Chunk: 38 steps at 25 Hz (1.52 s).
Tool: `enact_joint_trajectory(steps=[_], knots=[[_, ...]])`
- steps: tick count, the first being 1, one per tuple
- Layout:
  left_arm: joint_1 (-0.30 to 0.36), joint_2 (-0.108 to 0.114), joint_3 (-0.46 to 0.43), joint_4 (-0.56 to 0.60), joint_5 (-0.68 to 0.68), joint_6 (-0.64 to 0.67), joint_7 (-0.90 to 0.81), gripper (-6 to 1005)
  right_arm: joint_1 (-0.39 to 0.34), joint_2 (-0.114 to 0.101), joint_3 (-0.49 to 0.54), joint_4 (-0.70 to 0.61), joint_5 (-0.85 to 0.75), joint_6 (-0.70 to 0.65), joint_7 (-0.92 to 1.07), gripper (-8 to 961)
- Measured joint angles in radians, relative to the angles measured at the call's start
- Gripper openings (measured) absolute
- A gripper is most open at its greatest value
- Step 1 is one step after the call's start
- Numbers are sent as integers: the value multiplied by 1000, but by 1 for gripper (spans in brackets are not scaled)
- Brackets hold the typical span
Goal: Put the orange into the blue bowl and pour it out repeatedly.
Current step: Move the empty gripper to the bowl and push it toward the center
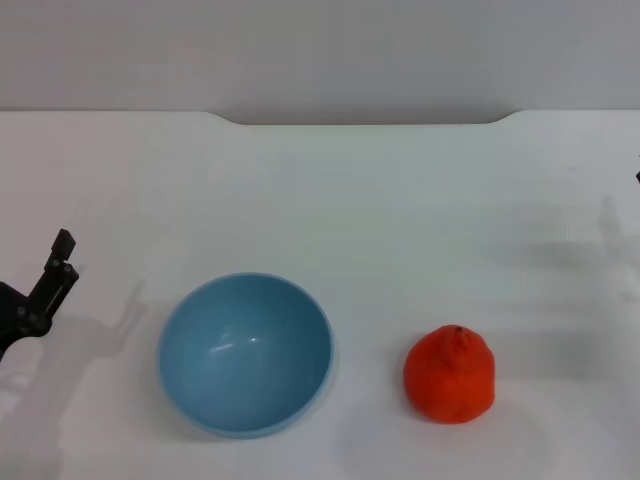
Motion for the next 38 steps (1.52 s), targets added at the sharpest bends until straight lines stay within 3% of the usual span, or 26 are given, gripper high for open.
enact_joint_trajectory(steps=[15, 20, 24, 27, 31, 34, 38], knots=[[-30, 0, -27, -5, -1, -40, -51, 779, 6, -2, 0, -2, 0, 5, 0, 574], [-86, 3, -78, 62, 6, -78, -365, 770, 7, -2, 0, -1, -1, 5, 3, 576], [-169, 8, -37, 238, 92, -184, -725, 770, 10, -2, 0, 3, -1, 5, 5, 575], [-233, 13, 86, 401, 183, -277, -997, 770, 11, -1, 0, 6, -1, 5, 6, 574], [-275, 21, 377, 662, 238, -382, -1323, 770, 11, -1, -4, 6, -1, 4, 5, 575], [-260, 21, 557, 880, 284, -449, -1471, 771, 11, -1, -4, 6, -1, 4, 2, 576], [-226, 25, 720, 1234, 562, -533, -1839, 771, 3, -1, -1, 6, -1, 4, 2, 576]])
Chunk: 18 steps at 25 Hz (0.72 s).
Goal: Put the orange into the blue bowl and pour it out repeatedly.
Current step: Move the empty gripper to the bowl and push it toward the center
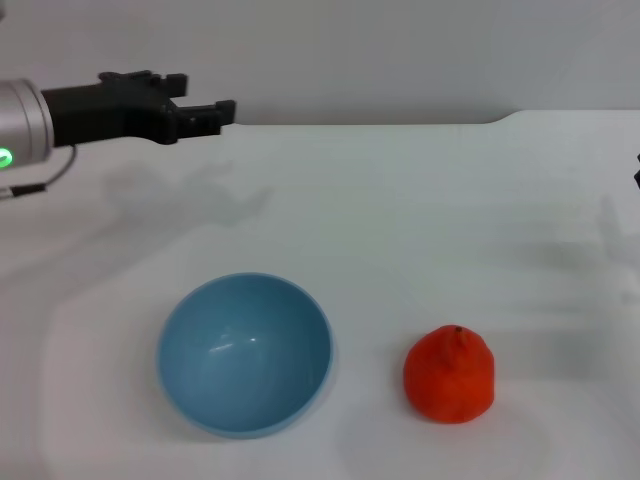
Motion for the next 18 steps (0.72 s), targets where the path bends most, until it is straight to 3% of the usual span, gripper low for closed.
enact_joint_trajectory(steps=[3, 5, 6, 9, 18], knots=[[-11, -1, 25, 198, 238, 80, -259, 771, -2, 0, 0, 0, 1, 2, 0, 576], [-51, -2, 30, 324, 419, 248, -477, 771, -3, -1, 1, -3, 4, 2, 0, 575], [-51, -2, 30, 324, 419, 248, -477, 771, -3, -1, 1, -6, 5, 3, 0, 575], [-77, -8, 44, 438, 514, 428, -618, 771, -2, -1, 1, -14, 6, 5, -1, 575], [-36, -7, 130, 518, 547, 561, -797, 771, -2, -3, 31, -70, 6, 55, -2, 575]])
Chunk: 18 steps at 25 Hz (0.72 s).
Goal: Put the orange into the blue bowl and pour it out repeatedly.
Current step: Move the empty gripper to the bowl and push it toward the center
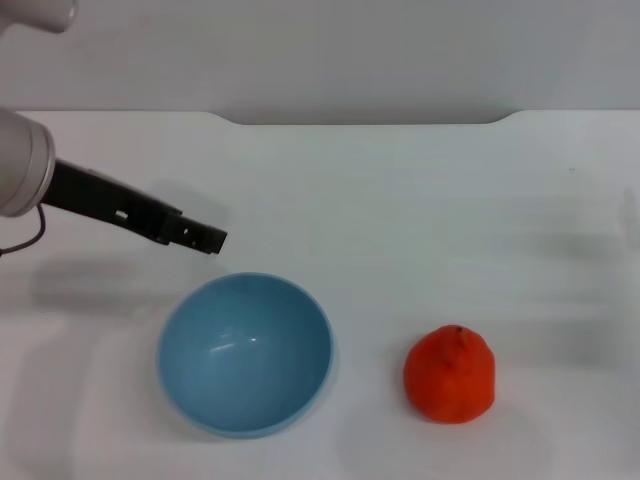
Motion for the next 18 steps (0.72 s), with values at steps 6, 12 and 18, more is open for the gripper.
enact_joint_trajectory(steps=[6, 12, 18], knots=[[-16, -2, 15, 5, 64, 22, -53, 772, -2, 0, 4, -22, 0, 23, -1, 574], [-23, -8, 112, -6, 225, 27, -117, 772, -10, 0, 6, -36, 0, 70, -2, 575], [-30, -11, 173, -41, 240, 27, -150, 770, -15, -1, 6, -48, 0, 112, -3, 576]])
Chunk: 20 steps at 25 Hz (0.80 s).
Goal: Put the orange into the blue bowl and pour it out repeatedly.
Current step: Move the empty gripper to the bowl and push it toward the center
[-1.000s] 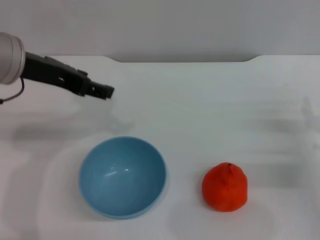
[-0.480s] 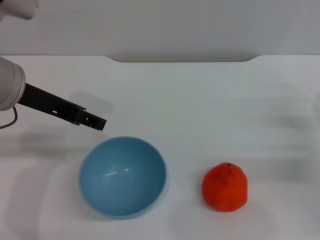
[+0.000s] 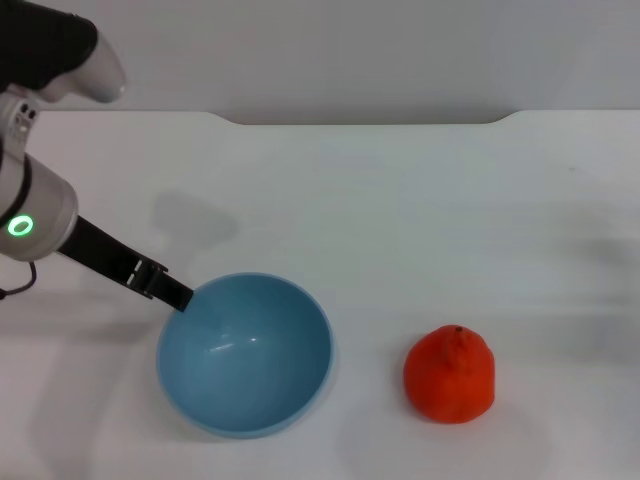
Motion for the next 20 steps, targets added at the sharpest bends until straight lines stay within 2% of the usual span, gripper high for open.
enact_joint_trajectory(steps=[10, 20], knots=[[-41, -6, 40, -151, -8, -24, -2, 732, -14, -2, 0, -9, 0, 3, 0, 575], [-66, -5, 67, -290, -21, -125, -2, 694, -21, -3, -5, -9, -1, 3, 0, 574]])
